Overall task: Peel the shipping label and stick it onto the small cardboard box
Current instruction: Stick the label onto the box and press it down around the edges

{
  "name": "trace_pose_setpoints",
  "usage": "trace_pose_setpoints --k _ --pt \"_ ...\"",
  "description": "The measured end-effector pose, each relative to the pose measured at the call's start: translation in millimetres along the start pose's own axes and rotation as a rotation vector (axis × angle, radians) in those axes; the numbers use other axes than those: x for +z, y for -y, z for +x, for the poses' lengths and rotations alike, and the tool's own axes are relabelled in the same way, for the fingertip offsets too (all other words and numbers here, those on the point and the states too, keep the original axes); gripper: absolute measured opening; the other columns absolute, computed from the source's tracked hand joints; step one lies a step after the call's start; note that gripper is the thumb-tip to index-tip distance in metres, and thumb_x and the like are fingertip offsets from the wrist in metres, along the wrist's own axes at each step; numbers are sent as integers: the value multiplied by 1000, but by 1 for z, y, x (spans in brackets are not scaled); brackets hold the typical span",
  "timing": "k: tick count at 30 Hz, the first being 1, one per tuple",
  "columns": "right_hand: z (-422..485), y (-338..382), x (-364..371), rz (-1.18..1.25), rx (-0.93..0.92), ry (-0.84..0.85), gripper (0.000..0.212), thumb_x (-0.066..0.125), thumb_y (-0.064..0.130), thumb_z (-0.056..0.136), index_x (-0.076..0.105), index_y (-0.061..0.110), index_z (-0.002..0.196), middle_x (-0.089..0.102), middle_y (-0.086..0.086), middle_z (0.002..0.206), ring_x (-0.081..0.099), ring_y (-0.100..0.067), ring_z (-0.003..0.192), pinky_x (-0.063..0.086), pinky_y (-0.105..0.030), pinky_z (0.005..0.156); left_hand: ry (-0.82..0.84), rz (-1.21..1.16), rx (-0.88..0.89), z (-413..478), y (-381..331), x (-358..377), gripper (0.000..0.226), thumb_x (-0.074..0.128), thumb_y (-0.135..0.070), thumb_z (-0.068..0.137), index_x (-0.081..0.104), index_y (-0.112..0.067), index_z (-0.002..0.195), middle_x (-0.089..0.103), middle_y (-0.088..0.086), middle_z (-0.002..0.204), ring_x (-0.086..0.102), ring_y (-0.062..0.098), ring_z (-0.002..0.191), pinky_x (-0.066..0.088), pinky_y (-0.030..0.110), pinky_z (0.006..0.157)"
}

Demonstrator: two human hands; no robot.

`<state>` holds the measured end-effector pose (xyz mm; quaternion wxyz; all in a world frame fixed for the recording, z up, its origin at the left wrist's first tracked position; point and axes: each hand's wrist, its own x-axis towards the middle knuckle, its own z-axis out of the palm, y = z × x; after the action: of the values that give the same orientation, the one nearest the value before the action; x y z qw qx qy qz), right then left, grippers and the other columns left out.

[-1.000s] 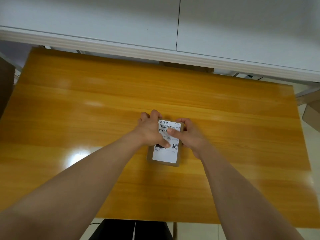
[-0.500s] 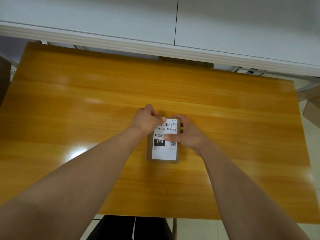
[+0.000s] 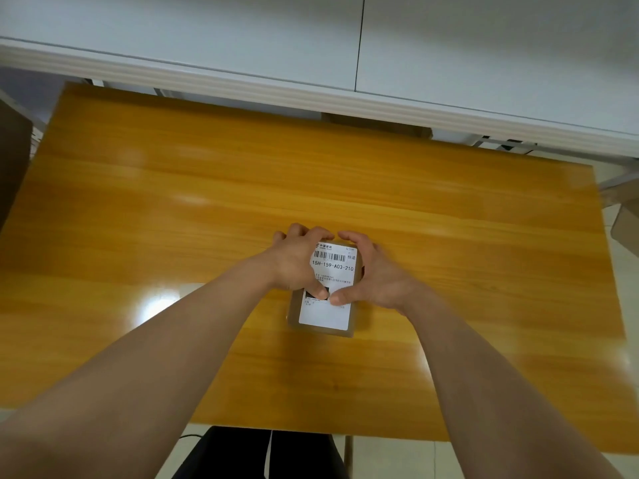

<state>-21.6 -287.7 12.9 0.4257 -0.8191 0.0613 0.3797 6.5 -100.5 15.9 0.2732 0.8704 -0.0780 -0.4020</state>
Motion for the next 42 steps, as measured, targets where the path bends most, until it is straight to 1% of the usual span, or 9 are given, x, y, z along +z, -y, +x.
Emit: trace_pose_setpoints --k 4,9,16,20,23,25,32,39,42 --pt "1 3 0 -52 6 -7 106 94 21 60 34 41 145 41 -1 129 48 -18 113 44 -25 84 -11 -24 -15 -1 0 1 102 90 -30 63 32 -36 147 34 3 138 27 31 127 36 44 107" --pt "7 6 -3 218 27 -92 58 79 7 79 61 28 130 67 4 118 66 -21 103 57 -30 79 -25 -27 -26 0 0 2 101 91 -29 62 34 -35 145 34 3 138 27 33 128 36 44 106" --pt "10 13 -2 327 124 -179 30 57 12 100 71 24 122 72 3 100 64 -15 91 51 -26 66 -43 -62 -22 0 3 3 97 91 -29 62 36 -36 142 35 2 137 28 31 127 33 43 107" --pt "7 14 -3 266 89 -128 27 63 30 97 66 27 123 72 5 107 64 -12 91 52 -29 71 -42 -75 -30 0 2 3 96 90 -28 63 36 -37 142 35 2 136 28 31 127 34 43 105" --pt "9 15 0 24 28 -47 66 87 23 72 53 23 129 70 2 115 67 -17 104 57 -39 88 -46 -72 -29 0 3 4 96 91 -29 62 37 -35 142 36 2 135 29 31 126 35 42 103" --pt "12 14 3 -3 33 -69 70 89 17 68 52 22 127 70 1 115 67 -18 103 57 -40 88 -47 -67 -22 -1 3 4 96 91 -30 62 37 -35 142 36 2 135 29 31 125 35 41 104" --pt "12 24 5 369 189 -237 23 68 15 93 69 18 116 71 1 102 61 -5 75 39 -18 54 -50 -77 -16 -1 5 4 96 91 -29 61 38 -36 141 36 3 136 29 32 126 33 41 104" --pt "14 36 11 338 253 -305 26 47 23 105 70 19 114 70 -3 98 55 -9 68 37 -23 53 -58 -88 -34 2 6 6 97 91 -30 59 39 -37 140 36 3 136 29 33 129 30 43 107" --pt "11 30 13 361 198 -312 31 41 31 106 68 21 119 71 -4 108 63 -18 91 47 -29 69 -71 -98 -47 2 7 6 97 91 -31 61 37 -36 142 36 4 137 28 33 130 30 43 106"
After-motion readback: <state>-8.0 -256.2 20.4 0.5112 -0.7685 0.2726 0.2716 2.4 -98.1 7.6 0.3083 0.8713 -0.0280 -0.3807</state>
